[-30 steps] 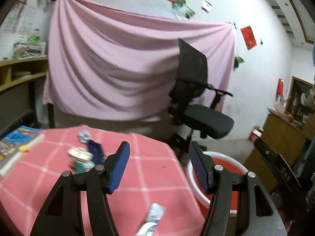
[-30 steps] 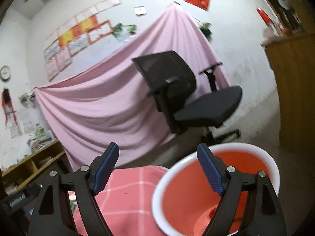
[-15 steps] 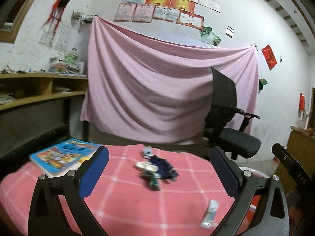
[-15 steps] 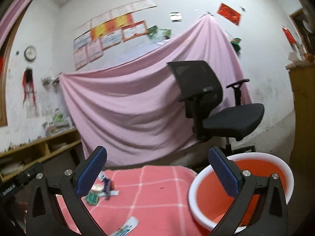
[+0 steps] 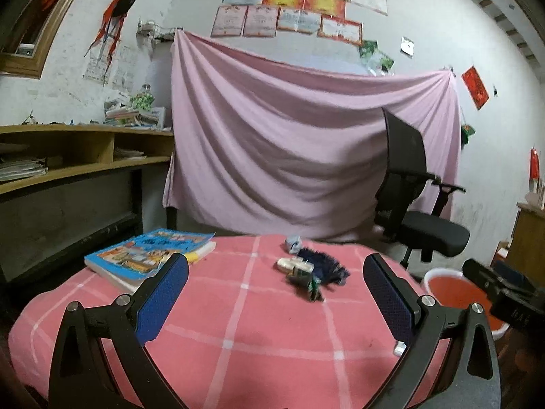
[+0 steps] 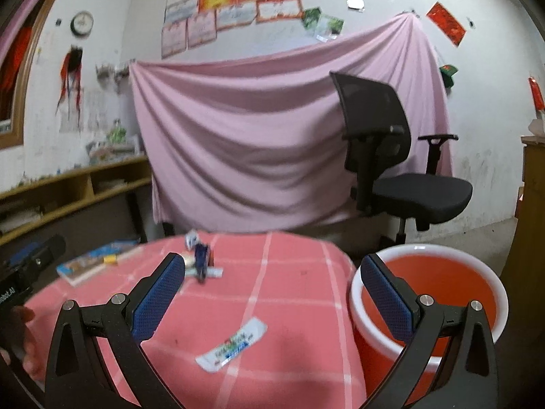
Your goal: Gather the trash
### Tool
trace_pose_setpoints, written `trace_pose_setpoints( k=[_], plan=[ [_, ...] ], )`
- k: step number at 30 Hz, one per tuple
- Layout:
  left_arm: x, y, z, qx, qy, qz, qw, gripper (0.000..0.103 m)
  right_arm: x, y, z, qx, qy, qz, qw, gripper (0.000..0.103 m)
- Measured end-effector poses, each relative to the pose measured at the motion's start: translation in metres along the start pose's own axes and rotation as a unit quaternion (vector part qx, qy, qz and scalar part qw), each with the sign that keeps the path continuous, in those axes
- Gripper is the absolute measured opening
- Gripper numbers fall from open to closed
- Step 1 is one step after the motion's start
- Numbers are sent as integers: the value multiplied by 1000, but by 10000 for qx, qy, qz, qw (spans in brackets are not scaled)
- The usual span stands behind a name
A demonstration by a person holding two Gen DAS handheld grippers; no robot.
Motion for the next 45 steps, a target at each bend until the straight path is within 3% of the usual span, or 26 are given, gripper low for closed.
trace_pose_setpoints(
  k=[3,6,12,14,16,19,23,27,29,32,34,35,42,45],
  plan=[
    [-4,10,-5,-266,80,119,9995,101,1,10,-5,-347,34,-24,9994,103],
    [-7,24,-13,-623,96,215,9978,101,4,30,-13,-990,98,-125,9950,103],
    [-16,46,-28,-1271,-231,254,9913,100,-1,53,-27,-1845,-4,128,9827,103],
    [-16,49,-29,-1366,-279,249,9899,100,-10,56,-31,-2018,-215,236,9789,96],
    [-16,52,-28,-1468,-290,216,9885,100,-18,59,-34,-2126,-392,315,9759,79],
    [-14,56,-28,-1597,-274,130,9867,100,-27,66,-40,-2359,-585,421,9691,68],
    [-13,66,-29,-1839,-220,108,9826,100,-27,81,-54,-2943,-474,717,9518,67],
    [-14,73,-32,-2020,-223,90,9791,100,-25,80,-55,-2947,-456,757,9515,66],
    [-11,75,-31,-2096,-180,30,9776,100,-27,79,-55,-2929,-633,731,9512,60],
    [-6,84,-31,-2285,-64,-179,9733,100,-25,81,-53,-2889,-736,803,9511,43],
    [-1,90,-29,-2365,-44,-322,9711,100,-22,84,-52,-2812,-900,774,9523,24],
    [1,93,-28,-2397,-39,-386,9701,100,-19,86,-52,-2790,-933,789,9525,21],
    [3,122,-22,-2714,-401,-736,9588,94,-20,99,-48,-2655,-1224,890,9522,19],
    [3,133,-15,-2679,-549,-749,9589,92,-21,109,-43,-2600,-1414,841,9515,19]
  ],
)
Point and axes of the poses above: each gripper's, at about its wrist camera, not at the fingertips, and y roughly the way its jaws point, x to its right, z to its top, the point moved 2 cm from there along y, roughly the way its jaws point, and after that the axes turned 1 degree about -y, right-handed, at the moved point
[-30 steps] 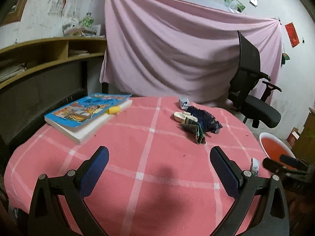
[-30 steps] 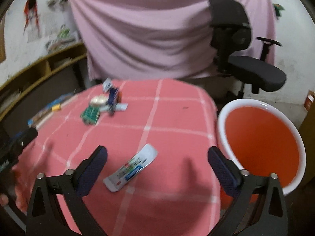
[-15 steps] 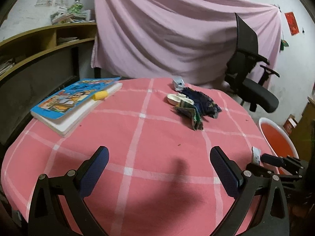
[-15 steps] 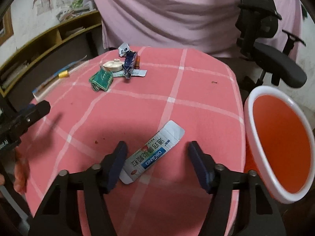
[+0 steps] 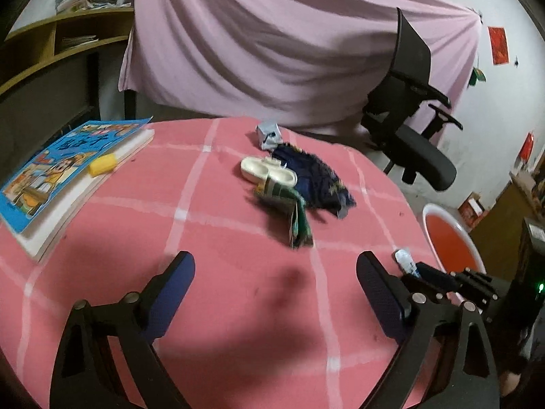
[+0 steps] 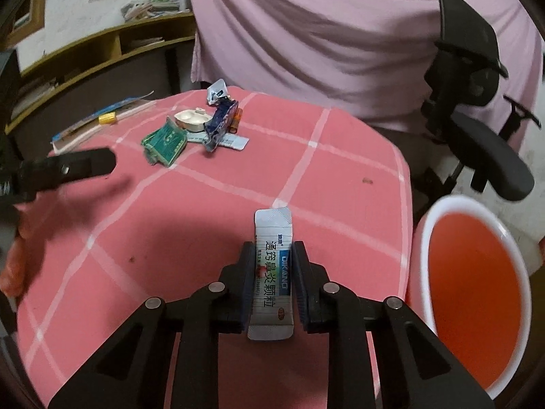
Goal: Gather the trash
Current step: 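Grasp the green striped wrapper with the left gripper, then carry the sachet and green wrapper over the orange bucket and open both grippers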
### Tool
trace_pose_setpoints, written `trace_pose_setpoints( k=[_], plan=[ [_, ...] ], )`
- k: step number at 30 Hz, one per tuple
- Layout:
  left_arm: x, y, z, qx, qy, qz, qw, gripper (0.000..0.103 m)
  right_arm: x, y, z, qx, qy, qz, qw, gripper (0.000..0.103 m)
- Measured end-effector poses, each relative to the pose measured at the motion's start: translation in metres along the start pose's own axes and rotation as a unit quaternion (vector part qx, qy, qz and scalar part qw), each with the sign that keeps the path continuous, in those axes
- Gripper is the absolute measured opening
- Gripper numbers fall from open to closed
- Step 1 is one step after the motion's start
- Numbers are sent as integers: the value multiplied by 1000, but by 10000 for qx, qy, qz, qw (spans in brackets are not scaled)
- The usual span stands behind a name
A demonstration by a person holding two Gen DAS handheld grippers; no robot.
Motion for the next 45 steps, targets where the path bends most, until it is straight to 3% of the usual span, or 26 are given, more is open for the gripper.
trace_pose_setpoints(
  k=[2,6,9,13,16,24,29,39,45],
  plan=[
    [1,7,8,19,-3,-16,10000,87,7,6,6,-15,54,39,10000,19],
    [4,28,17,-211,-26,29,9998,61,18,13,11,-83,319,240,9992,19],
    [7,37,19,-289,-4,109,9995,53,23,14,13,-90,450,312,9985,19],
    [4,36,18,-265,-67,127,9995,22,28,16,16,-71,649,445,9969,19],
    [-3,30,14,-171,-291,-16,9994,11,24,13,13,-30,551,497,9972,19],
    [3,7,8,145,-219,-457,9986,7,19,2,5,177,391,320,9986,19],
    [24,-8,2,318,200,-782,9962,7,11,-5,4,381,130,132,9991,19],
    [50,-37,-10,1034,804,-836,9879,7,39,-45,-6,1445,862,97,9857,19],
    [72,-60,-23,1657,1267,-599,9762,7,44,-70,-19,2032,1036,155,9735,19]
  ],
)
Point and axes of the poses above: each gripper's, at about its wrist camera, not at the fingertips, and y roughly the way its jaws point, x to its right, z to its top, the point moved 2 cm from there along y, roughly the way its jaws point, and after that the axes turned 1 degree about -y, right-handed, at the moved point
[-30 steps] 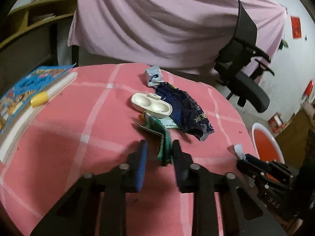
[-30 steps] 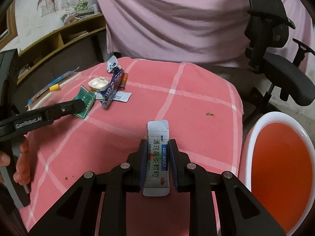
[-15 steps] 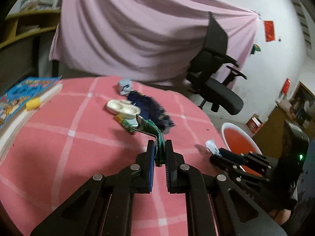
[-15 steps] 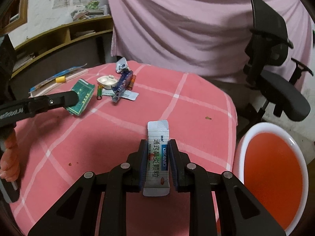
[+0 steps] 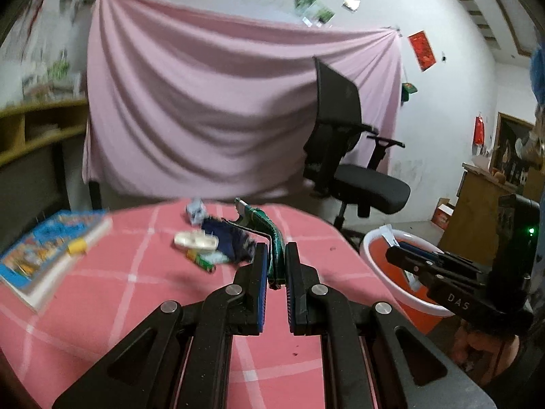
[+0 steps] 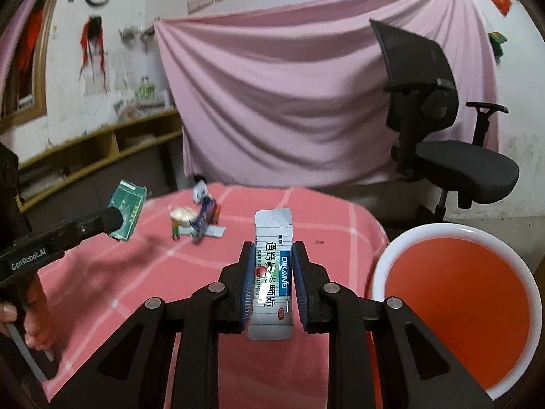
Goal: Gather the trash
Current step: 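Carry the sachet and green wrapper over the orange bucket and open both grippers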
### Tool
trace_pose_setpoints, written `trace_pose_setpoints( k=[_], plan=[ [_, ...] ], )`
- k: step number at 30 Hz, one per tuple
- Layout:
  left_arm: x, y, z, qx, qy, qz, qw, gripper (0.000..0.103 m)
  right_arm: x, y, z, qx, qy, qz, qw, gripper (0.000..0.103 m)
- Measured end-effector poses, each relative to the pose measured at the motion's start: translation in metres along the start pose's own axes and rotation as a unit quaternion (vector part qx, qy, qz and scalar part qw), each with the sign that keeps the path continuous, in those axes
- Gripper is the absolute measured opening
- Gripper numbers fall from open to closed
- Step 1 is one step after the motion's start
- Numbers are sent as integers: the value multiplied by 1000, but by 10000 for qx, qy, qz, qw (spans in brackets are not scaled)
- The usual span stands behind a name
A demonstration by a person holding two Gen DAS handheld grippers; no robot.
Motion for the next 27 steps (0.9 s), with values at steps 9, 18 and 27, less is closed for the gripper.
trace_pose_setpoints(
  k=[9,18,27],
  plan=[
    [63,2,4,556,713,79,9959,7,22,-40,8,633,90,-353,9973,20],
    [128,50,13,117,966,-597,9935,7,87,-66,7,870,943,-959,9871,20],
    [186,103,7,-629,1074,-1086,9863,7,143,-74,-9,670,1801,-1435,9708,21]
  ],
)
Point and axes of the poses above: each gripper's, at about its wrist camera, not at the fingertips, and y roughly the way its jaws point, x to its right, z to its top, the point moved 2 cm from there along y, roughly the way its jaws point, and after that the axes turned 1 degree about -y, right-handed, at the moved point
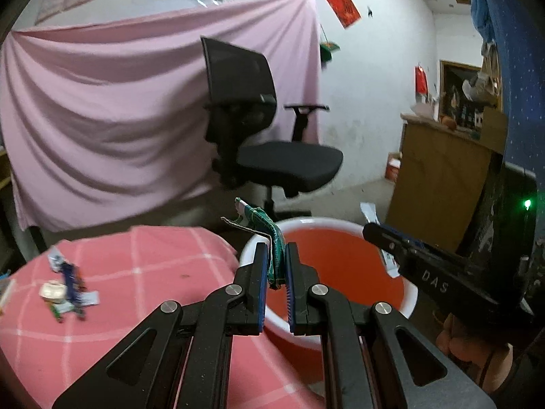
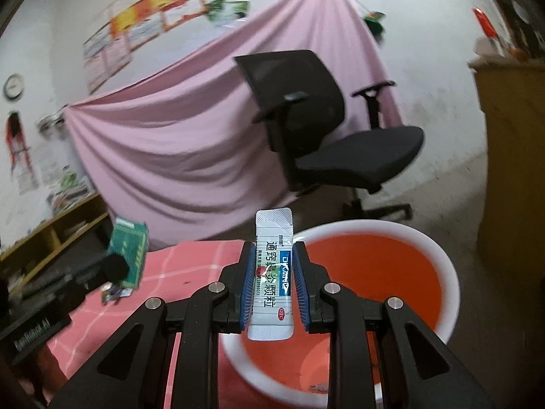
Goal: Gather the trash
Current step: 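Carry the sachet and green wrapper over the orange bucket and open both grippers, then move both tools back over the table toward the remaining trash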
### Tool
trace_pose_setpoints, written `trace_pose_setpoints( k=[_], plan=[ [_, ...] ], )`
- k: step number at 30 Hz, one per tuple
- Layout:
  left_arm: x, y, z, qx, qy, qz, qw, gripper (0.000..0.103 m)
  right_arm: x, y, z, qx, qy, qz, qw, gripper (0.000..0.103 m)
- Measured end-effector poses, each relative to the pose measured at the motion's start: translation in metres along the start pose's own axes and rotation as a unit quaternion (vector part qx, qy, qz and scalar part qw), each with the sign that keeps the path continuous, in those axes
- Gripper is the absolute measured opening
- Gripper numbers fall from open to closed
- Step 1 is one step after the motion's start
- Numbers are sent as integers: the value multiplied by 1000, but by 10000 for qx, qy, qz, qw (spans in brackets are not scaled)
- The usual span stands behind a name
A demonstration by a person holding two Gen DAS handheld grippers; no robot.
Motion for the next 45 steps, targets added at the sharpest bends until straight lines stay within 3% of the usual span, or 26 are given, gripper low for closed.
trace_pose_setpoints(
  k=[6,17,20,27,33,45],
  plan=[
    [9,32,-1,-509,-118,-170,9985,7,21,4,-1,-184,275,-180,9993,21],
    [6,57,-13,-1143,-313,-172,9928,10,30,14,-6,-537,393,-229,9975,21],
    [2,56,-17,-1224,-370,-121,9917,14,32,15,-8,-598,403,-283,9970,26],
    [-7,49,-16,-1130,-479,-47,9924,21,36,17,-10,-685,413,-347,9962,29],
    [-17,35,-15,-964,-524,115,9939,21,26,16,-7,-675,254,-341,9968,29],
    [-69,-31,-4,-350,-793,666,9940,22,-20,16,3,-374,-69,-235,9990,30]
  ],
)
Point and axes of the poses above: each gripper's, at about its wrist camera, not at the fingertips, and y roughly the way its jaws point, x to its right, z to its top, the point moved 2 cm from there along y, roughly the way its jaws point, and after that the axes turned 1 degree about -y, right-handed, at the moved point
